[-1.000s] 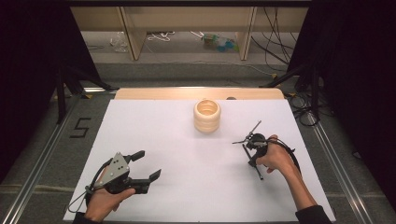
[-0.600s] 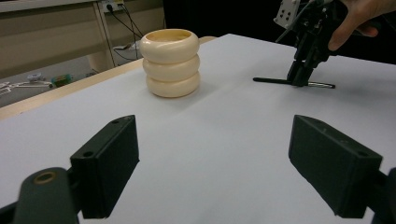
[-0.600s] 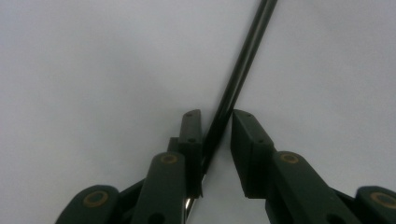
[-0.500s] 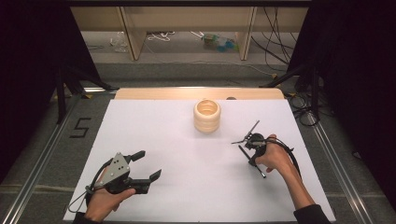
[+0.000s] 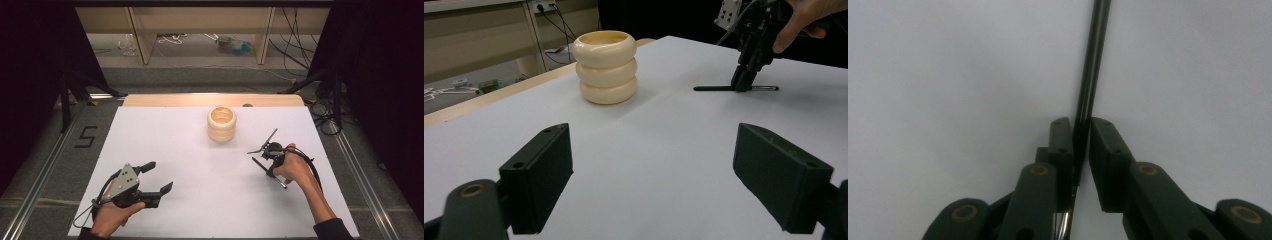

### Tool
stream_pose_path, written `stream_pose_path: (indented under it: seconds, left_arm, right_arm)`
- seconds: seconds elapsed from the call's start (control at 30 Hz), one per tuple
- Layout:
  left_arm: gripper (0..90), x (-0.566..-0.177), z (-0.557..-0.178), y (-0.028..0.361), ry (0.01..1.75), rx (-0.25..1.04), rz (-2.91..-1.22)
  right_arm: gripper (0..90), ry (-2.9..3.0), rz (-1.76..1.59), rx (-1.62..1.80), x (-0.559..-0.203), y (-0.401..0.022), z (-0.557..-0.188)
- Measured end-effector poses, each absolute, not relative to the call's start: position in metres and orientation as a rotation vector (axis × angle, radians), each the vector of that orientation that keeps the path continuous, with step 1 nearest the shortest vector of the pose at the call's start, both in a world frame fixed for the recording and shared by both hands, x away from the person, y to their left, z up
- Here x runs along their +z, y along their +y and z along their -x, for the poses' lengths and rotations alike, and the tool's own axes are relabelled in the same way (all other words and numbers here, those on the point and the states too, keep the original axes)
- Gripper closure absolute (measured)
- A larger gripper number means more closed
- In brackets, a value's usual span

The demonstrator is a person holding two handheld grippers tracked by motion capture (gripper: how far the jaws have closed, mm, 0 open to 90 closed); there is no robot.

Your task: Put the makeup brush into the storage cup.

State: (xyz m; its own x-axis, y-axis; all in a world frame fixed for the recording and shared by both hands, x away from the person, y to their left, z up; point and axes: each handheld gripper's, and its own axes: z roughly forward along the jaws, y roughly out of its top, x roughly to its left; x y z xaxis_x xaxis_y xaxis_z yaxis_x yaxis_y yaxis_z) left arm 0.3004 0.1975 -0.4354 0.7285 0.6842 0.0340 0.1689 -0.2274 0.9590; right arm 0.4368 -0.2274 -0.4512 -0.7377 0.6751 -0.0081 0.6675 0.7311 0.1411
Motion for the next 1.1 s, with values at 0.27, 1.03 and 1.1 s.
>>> stream_pose_path:
  seconds: [0.27, 1.03, 1.1]
  left_arm:
    - [16.0, -0.4354, -0.3004, 0.1973, 0.675, 0.551, -1.768]
    - [16.0, -0.4351, -0.3004, 0.1974, 0.673, 0.551, -1.767]
    - [16.0, -0.4353, -0.3003, 0.197, 0.674, 0.55, -1.767]
  right_arm:
    - [82.7, 2.869, -1.126, 0.184, -0.4512, -0.2253, -0.4369]
    - [84.0, 2.878, -1.072, 0.14, -0.4501, -0.2215, -0.4365]
    - [84.0, 2.879, -1.062, 0.167, -0.4499, -0.2225, -0.4369]
